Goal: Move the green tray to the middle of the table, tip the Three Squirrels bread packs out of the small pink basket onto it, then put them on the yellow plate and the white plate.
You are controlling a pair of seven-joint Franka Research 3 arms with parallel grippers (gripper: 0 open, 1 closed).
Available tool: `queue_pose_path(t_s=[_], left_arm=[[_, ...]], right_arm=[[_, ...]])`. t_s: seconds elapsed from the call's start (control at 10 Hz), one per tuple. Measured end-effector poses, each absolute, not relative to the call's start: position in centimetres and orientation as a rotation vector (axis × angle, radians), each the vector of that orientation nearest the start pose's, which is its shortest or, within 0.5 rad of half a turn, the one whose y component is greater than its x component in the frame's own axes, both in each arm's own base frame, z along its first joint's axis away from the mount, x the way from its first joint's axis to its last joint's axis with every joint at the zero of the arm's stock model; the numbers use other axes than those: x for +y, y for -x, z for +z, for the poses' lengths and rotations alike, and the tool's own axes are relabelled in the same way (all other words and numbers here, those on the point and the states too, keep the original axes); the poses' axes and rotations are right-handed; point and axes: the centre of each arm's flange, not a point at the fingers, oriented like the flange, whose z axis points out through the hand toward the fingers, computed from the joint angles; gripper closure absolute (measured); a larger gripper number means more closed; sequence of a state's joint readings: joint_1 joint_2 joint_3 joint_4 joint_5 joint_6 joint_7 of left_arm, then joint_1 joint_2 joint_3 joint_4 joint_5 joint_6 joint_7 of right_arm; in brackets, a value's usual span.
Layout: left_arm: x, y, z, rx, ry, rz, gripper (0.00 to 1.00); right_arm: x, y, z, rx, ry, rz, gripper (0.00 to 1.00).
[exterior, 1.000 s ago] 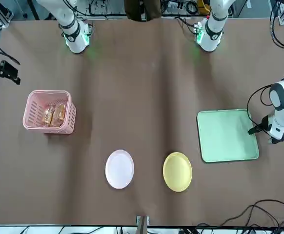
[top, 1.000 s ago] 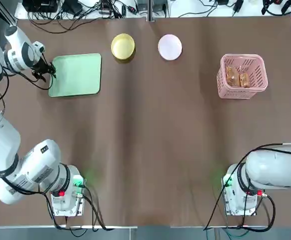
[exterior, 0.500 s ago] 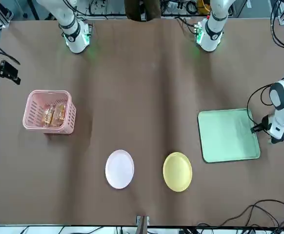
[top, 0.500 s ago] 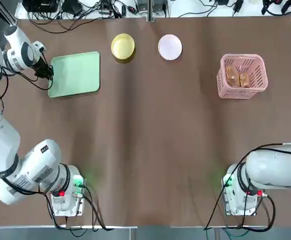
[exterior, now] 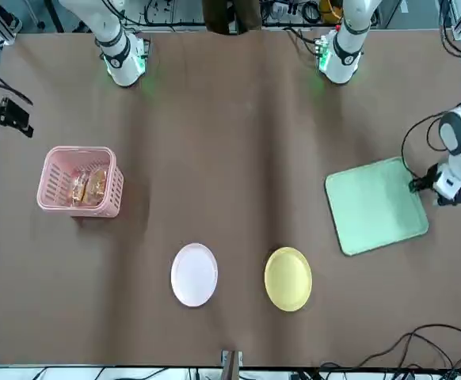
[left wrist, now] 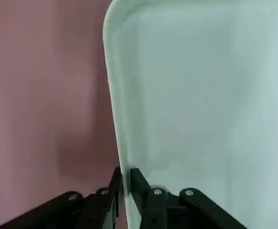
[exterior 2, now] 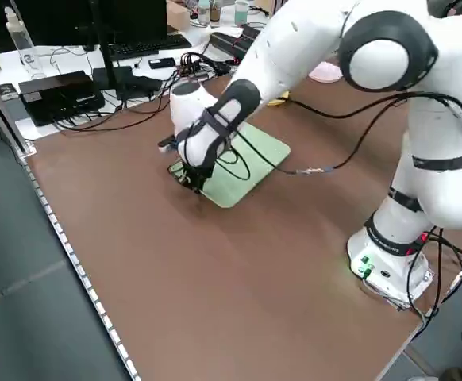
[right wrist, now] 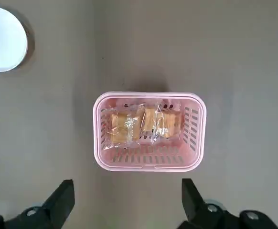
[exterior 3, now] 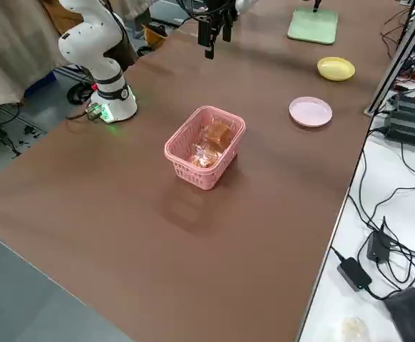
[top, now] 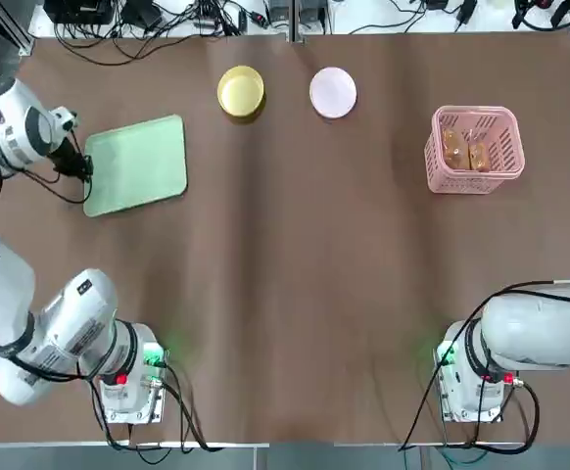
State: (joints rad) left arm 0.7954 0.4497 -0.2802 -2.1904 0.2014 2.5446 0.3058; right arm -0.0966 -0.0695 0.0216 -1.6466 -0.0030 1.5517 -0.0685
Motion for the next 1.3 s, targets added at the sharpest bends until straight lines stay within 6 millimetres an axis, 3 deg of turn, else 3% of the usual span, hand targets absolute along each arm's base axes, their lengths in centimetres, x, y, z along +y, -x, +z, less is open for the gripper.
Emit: queue_pose_path(t_s=[0.2, 0.5, 0.8, 1.2, 1.3], left_arm=[[24.6, -45.8, 18.4, -0.024, 3.182, 0.134, 0.88], [19.0, -45.0, 18.6, 0.128, 3.195, 0.177, 0.89], [10.1, -46.1, 18.4, 0.350, 3.218, 0.196, 0.90], [-6.2, -46.8, 20.4, 0.209, 3.266, 0.196, 0.90], [-9.5, -46.6, 20.9, 0.178, 3.275, 0.197, 0.90]], right_arm=[[-4.0, -52.9, 62.5, 0.010, 3.144, 0.041, 0.01], [-4.0, -52.9, 62.5, 0.010, 3.144, 0.041, 0.01], [-4.0, -52.9, 62.5, 0.011, 3.144, 0.041, 0.01], [-4.0, -52.9, 62.5, 0.011, 3.144, 0.041, 0.01], [-4.0, -52.9, 62.5, 0.011, 3.144, 0.042, 0.01]])
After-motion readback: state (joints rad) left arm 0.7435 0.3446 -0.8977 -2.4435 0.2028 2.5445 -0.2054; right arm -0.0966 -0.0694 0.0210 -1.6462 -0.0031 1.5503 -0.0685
